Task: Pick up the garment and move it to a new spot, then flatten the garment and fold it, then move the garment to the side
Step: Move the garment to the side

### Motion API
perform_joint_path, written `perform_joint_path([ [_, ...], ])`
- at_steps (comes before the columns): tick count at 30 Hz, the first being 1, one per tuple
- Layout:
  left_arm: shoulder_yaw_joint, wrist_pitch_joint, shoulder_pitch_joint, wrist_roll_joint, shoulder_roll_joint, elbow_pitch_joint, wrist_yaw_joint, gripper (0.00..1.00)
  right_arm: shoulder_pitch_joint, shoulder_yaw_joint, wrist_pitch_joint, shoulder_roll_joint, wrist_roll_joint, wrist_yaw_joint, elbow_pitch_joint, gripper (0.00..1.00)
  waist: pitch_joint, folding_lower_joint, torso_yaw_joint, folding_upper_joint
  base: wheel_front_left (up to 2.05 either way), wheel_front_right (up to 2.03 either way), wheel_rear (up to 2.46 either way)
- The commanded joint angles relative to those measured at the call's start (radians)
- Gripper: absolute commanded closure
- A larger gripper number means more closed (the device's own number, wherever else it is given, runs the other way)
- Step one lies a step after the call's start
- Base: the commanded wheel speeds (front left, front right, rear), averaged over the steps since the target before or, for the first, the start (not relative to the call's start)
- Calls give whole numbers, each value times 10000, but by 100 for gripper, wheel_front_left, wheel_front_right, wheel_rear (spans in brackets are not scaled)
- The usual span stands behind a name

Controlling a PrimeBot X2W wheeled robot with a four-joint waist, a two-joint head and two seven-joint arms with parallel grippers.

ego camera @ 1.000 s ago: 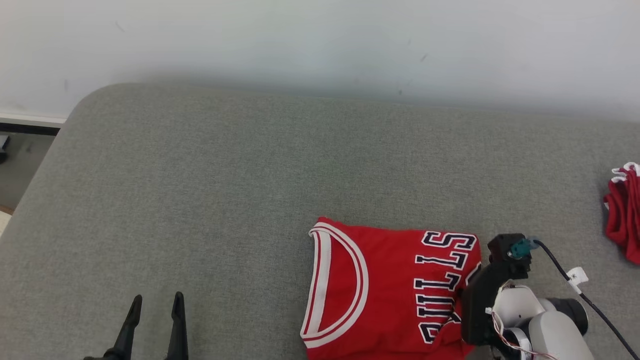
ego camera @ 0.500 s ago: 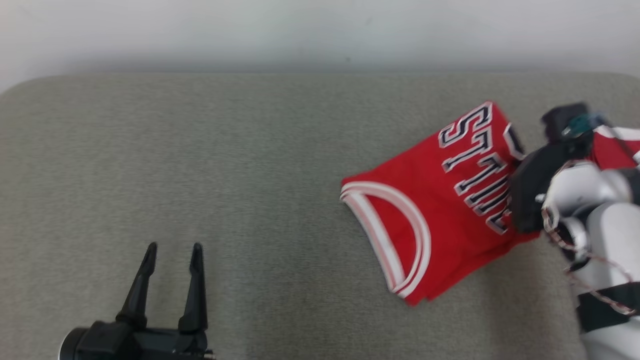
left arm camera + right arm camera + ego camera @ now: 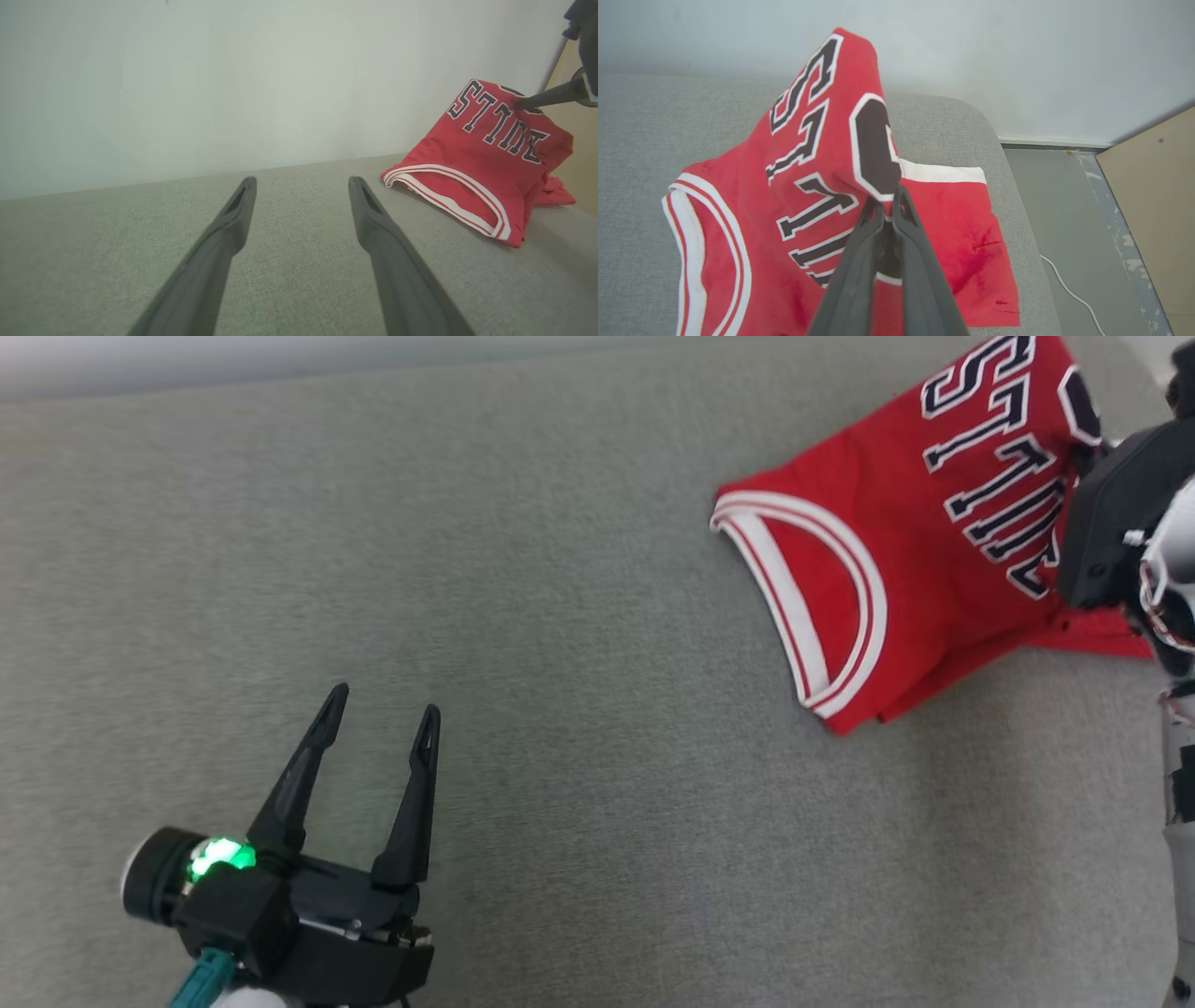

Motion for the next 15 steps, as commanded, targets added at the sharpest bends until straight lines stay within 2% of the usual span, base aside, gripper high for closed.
perform_joint_path([
  [1, -35, 66, -217, -12, 165, -115, 12, 0, -229, -120, 60, 12, -52, 1, -197, 100, 1032, -2, -953, -2, 0, 0, 0],
  [5, -149, 290, -426, -86, 476, -352, 11, 0, -431, -589, 102, -352, -226, 1, -525, 100, 1486, -2, -1237, -2, 0, 0, 0],
  [10, -299, 488, -631, -152, 776, -511, 10, 0, -684, -1227, -204, -731, -776, 1, -352, 100, 1934, -2, -1356, -2, 0, 0, 0],
  [15, -396, 618, -739, -205, 997, -629, 10, 0, -768, -1139, -1225, -1056, -1318, 1, 652, 100, 2237, -2, -1382, -2, 0, 0, 0],
])
